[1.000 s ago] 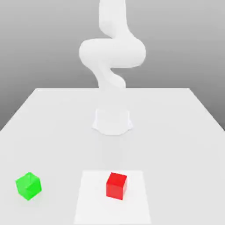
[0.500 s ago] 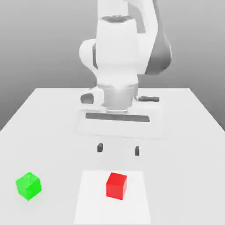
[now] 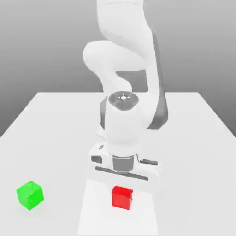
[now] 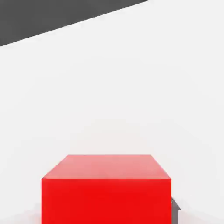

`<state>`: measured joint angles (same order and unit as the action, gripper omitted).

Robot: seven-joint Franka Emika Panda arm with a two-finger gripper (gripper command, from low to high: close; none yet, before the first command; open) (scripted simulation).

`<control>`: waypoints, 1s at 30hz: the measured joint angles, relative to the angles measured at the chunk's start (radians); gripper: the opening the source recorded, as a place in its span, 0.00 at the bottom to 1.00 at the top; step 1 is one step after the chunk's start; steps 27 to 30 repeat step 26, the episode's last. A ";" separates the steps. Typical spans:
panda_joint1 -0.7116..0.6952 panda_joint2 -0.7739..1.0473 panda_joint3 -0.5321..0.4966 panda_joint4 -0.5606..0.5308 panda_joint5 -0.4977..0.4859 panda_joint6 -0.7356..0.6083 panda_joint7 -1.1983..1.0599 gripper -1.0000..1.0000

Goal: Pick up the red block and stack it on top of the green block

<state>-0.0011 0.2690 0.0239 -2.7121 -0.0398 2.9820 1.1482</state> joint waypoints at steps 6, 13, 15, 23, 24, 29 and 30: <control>-0.010 -0.172 0.016 -0.025 0.024 -0.147 -0.018 0.00; -0.256 -0.221 -0.088 0.066 0.049 -0.289 -0.226 0.00; -0.341 -0.215 -0.125 0.106 0.054 -0.322 -0.303 0.00; -0.458 -0.037 -0.140 0.173 0.115 -0.213 -0.458 1.00; -0.458 -0.037 -0.140 0.173 0.115 -0.213 -0.458 1.00; -0.458 -0.037 -0.140 0.173 0.115 -0.213 -0.458 1.00; -0.458 -0.037 -0.140 0.173 0.115 -0.213 -0.458 1.00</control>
